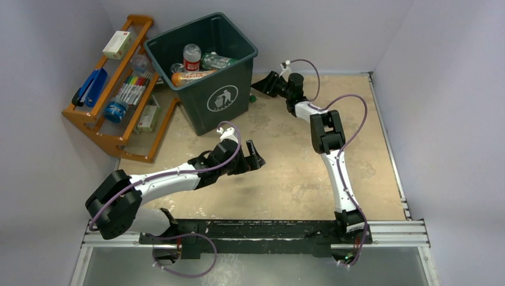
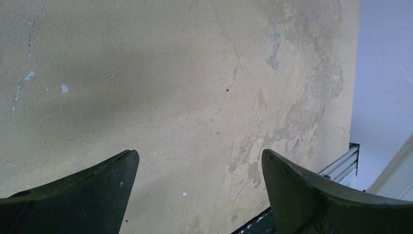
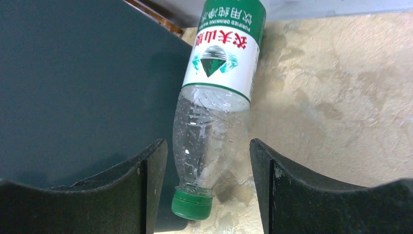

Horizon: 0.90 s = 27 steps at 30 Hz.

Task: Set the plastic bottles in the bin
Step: Adjust the plastic bottle at the center of the board, then pick up the plastic bottle at the center of the board.

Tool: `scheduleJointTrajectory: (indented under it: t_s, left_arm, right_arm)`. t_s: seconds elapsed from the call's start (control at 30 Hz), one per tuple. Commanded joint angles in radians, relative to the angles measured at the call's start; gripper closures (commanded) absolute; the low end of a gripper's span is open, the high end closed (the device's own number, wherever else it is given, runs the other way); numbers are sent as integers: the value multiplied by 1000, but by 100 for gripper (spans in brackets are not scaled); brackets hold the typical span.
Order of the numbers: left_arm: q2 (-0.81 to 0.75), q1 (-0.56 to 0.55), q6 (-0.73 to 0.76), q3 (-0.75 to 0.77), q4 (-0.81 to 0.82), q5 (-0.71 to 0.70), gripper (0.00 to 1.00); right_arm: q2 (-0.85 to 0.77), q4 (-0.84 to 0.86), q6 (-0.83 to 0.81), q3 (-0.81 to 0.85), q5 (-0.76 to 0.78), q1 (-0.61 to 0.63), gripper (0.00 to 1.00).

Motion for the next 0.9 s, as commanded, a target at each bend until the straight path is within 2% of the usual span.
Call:
scheduleJointTrajectory:
  t_s: [0.0,0.57,0.87]
  left_arm:
    - [2,-2,-12,24,39,-9,2]
    - [13,-4,-14,24,50,-6,2]
    - [23,-6,-14,28,57,-1,2]
  right_arm:
    - [-5,6,-28,-5,-20,9,35]
    - [-31,-20,-59,-96,-59,35,36]
    - [-71,1,-65,-201,-73,51,36]
